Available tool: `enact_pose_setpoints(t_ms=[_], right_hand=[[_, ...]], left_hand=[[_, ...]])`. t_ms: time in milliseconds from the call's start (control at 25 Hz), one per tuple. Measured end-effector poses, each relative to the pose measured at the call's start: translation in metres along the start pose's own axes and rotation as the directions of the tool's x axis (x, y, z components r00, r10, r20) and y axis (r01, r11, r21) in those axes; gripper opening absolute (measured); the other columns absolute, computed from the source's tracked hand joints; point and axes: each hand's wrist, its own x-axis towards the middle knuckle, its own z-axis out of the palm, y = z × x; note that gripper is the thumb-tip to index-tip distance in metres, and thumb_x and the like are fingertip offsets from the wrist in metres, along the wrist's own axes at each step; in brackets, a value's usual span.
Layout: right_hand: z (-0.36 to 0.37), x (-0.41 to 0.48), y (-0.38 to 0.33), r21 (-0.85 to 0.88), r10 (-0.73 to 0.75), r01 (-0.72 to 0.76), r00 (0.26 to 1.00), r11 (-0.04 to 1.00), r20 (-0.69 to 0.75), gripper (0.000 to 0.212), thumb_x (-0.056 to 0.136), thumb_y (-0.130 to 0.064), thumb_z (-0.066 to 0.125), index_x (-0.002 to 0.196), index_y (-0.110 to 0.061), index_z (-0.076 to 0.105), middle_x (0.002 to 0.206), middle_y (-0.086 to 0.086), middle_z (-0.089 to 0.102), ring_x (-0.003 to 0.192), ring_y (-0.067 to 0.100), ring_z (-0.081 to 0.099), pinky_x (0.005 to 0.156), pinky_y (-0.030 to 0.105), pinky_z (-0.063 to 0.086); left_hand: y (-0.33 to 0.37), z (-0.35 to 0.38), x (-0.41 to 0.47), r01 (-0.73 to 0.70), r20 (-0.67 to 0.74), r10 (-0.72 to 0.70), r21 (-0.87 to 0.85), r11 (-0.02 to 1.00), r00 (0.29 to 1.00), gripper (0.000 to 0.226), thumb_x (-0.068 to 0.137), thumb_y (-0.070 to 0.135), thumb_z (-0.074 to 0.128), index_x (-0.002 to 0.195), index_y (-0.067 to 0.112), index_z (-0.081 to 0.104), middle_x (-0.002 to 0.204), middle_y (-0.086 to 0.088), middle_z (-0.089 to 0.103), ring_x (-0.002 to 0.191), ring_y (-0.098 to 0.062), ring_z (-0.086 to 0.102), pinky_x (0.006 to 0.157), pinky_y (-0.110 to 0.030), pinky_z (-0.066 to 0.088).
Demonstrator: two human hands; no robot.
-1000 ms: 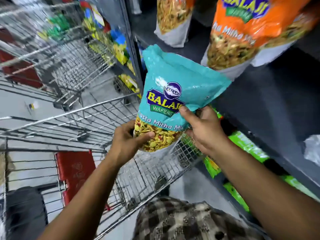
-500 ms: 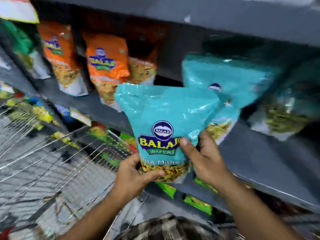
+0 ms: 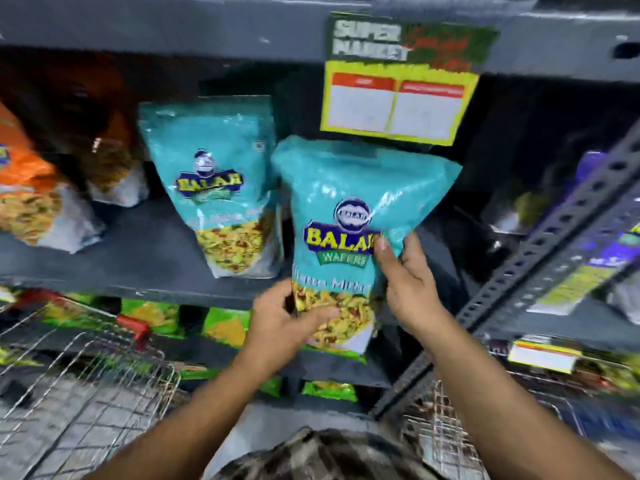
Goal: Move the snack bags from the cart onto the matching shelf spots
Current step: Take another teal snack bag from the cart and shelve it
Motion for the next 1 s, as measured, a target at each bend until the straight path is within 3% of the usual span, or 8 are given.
enact_pose_setpoints(t_ms=[280, 480, 560, 680, 840, 920, 960, 1000], right_hand=[[-0.044, 0.046, -0.016, 0.047, -0.030, 0.034, 0.997, 0.998, -0.073, 0.024, 0.099, -0.005, 0.041, 0.118, -0.016, 0.051, 0.105, -0.011, 0.070, 0.095, 0.001, 0.066, 0.081, 0.019, 0.052], [-0.043, 0.058, -0.017, 0.006, -0.012, 0.013, 0.995, 1.000, -0.095, 0.031, 0.090, -0.003, 0.052, 0.119, -0.013, 0.054, 0.104, -0.006, 0.070, 0.090, 0.001, 0.068, 0.076, 0.018, 0.052], [-0.039, 0.070, -0.033, 0.073, -0.094, 0.103, 0.989, 0.992, -0.112, 0.025, 0.091, -0.009, 0.051, 0.113, -0.021, 0.055, 0.102, -0.008, 0.072, 0.091, 0.000, 0.068, 0.074, 0.016, 0.053], [-0.035, 0.090, -0.053, 0.045, -0.135, 0.147, 0.971, 0.988, -0.196, 0.014, 0.097, -0.011, 0.050, 0.099, -0.018, 0.062, 0.084, -0.012, 0.077, 0.077, 0.001, 0.071, 0.065, 0.018, 0.055], [-0.042, 0.104, -0.062, 0.052, -0.102, 0.167, 0.790, 0.985, -0.605, 0.008, 0.094, -0.007, 0.057, 0.093, -0.013, 0.062, 0.074, -0.009, 0.073, 0.064, 0.003, 0.067, 0.063, 0.021, 0.054], [-0.045, 0.104, -0.067, -0.187, -0.258, 0.178, 0.668, 0.966, -0.698, 0.020, 0.092, -0.009, 0.057, 0.111, -0.002, 0.057, 0.100, 0.005, 0.067, 0.088, 0.012, 0.063, 0.081, 0.023, 0.050], [-0.045, 0.104, -0.069, -0.439, -0.424, 0.152, 0.648, 0.886, -0.633, 0.031, 0.090, -0.012, 0.057, 0.117, 0.002, 0.054, 0.109, 0.010, 0.062, 0.098, 0.017, 0.058, 0.088, 0.022, 0.044], [-0.042, 0.104, -0.074, -0.720, -0.591, 0.131, 0.679, 0.682, -0.436, 0.034, 0.086, -0.017, 0.057, 0.115, 0.002, 0.057, 0.108, 0.013, 0.062, 0.098, 0.023, 0.058, 0.087, 0.024, 0.042]], left_hand=[[-0.003, 0.051, 0.067, -0.109, -0.020, 0.110, 0.043, 0.993, 0.994, 0.039, 0.062, 0.036, 0.085, 0.097, 0.042, 0.068, 0.095, 0.017, 0.077, 0.093, -0.009, 0.072, 0.082, -0.034, 0.059], [-0.032, 0.059, 0.074, -0.006, 0.072, -0.008, 0.195, 0.981, 0.997, 0.084, 0.053, 0.051, 0.085, 0.118, 0.054, 0.033, 0.110, 0.051, 0.052, 0.103, 0.022, 0.053, 0.084, 0.000, 0.041], [-0.038, 0.055, 0.080, 0.004, 0.144, -0.053, 0.325, 0.946, 0.988, 0.110, 0.041, 0.053, 0.089, 0.129, 0.043, 0.026, 0.114, 0.045, 0.046, 0.106, 0.015, 0.049, 0.084, 0.001, 0.035], [-0.036, 0.054, 0.093, -0.009, 0.193, -0.077, 0.410, 0.912, 0.978, 0.100, 0.039, 0.055, 0.086, 0.126, 0.035, 0.043, 0.111, 0.033, 0.053, 0.104, 0.011, 0.050, 0.077, 0.006, 0.035], [-0.034, 0.064, 0.106, 0.017, 0.180, -0.090, 0.369, 0.929, 0.980, 0.099, 0.041, 0.049, 0.092, 0.125, 0.030, 0.045, 0.123, 0.008, 0.064, 0.113, -0.013, 0.062, 0.092, -0.031, 0.052], [-0.034, 0.069, 0.106, 0.033, 0.161, -0.097, 0.358, 0.933, 0.982, 0.104, 0.038, 0.053, 0.091, 0.126, 0.034, 0.040, 0.127, 0.007, 0.062, 0.115, -0.014, 0.060, 0.094, -0.034, 0.051], [-0.034, 0.070, 0.105, 0.029, 0.151, -0.088, 0.354, 0.935, 0.985, 0.105, 0.037, 0.055, 0.090, 0.126, 0.036, 0.039, 0.127, 0.010, 0.061, 0.115, -0.013, 0.059, 0.092, -0.032, 0.051], [-0.035, 0.071, 0.103, 0.018, 0.142, -0.074, 0.356, 0.934, 0.987, 0.104, 0.037, 0.057, 0.089, 0.126, 0.038, 0.038, 0.125, 0.013, 0.061, 0.113, -0.011, 0.059, 0.089, -0.028, 0.050]])
